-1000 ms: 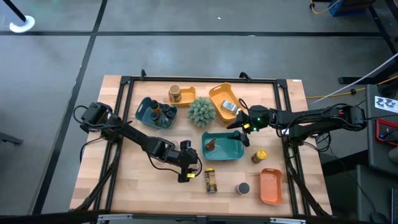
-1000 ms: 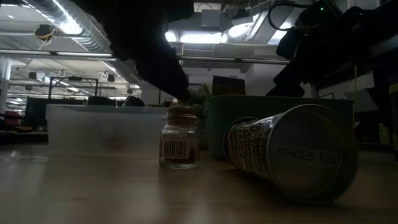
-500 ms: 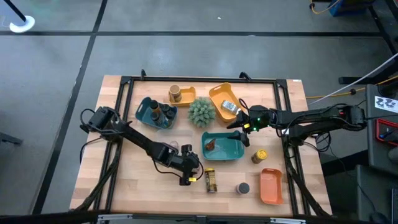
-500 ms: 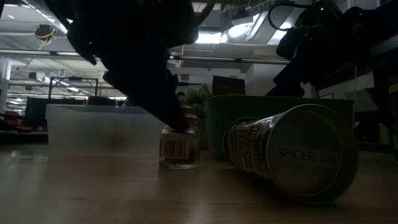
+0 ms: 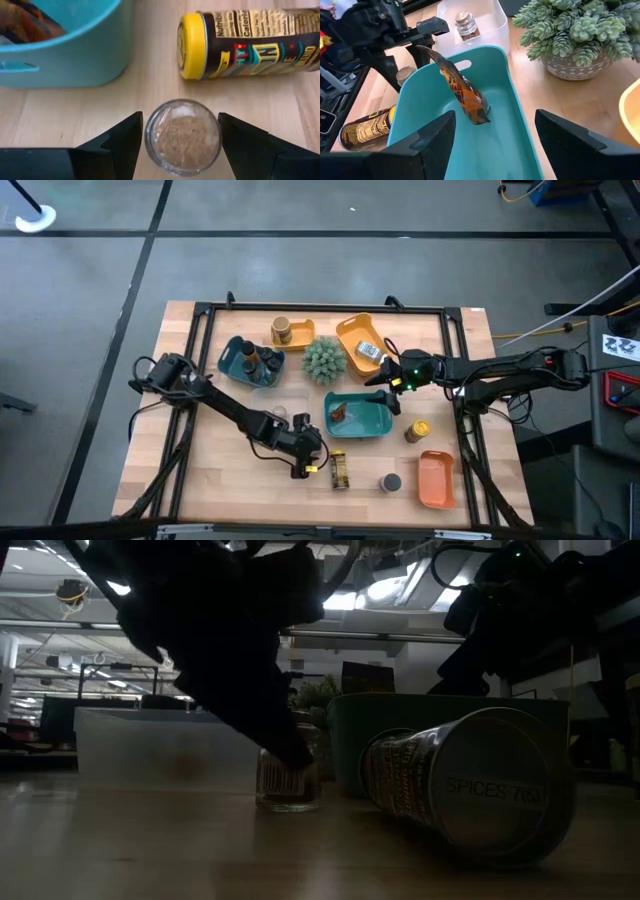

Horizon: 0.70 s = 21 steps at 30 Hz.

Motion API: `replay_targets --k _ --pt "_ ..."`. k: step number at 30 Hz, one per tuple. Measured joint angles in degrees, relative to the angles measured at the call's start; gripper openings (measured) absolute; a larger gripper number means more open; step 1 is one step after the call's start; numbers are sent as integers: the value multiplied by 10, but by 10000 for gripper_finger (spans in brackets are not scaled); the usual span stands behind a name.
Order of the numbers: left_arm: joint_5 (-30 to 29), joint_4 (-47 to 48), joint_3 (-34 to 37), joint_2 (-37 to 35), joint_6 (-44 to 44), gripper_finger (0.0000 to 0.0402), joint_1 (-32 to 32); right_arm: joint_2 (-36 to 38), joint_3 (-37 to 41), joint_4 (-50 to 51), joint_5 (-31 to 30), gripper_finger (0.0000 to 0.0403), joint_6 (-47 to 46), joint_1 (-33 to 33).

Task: Sort spices by type

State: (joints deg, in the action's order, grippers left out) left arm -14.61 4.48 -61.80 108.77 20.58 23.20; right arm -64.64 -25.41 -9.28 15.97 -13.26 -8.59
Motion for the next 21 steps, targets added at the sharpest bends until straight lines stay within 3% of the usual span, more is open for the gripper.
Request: replay_targets --k 4,11,21 --pt "0 -2 0 0 -1 228 0 0 0 1 0 273 0 0" --pt "0 -11 0 0 4 167 0 0 0 0 0 273 0 0" --pt "4 -6 0 -44 68 176 -5 0 0 -12 0 273 0 0"
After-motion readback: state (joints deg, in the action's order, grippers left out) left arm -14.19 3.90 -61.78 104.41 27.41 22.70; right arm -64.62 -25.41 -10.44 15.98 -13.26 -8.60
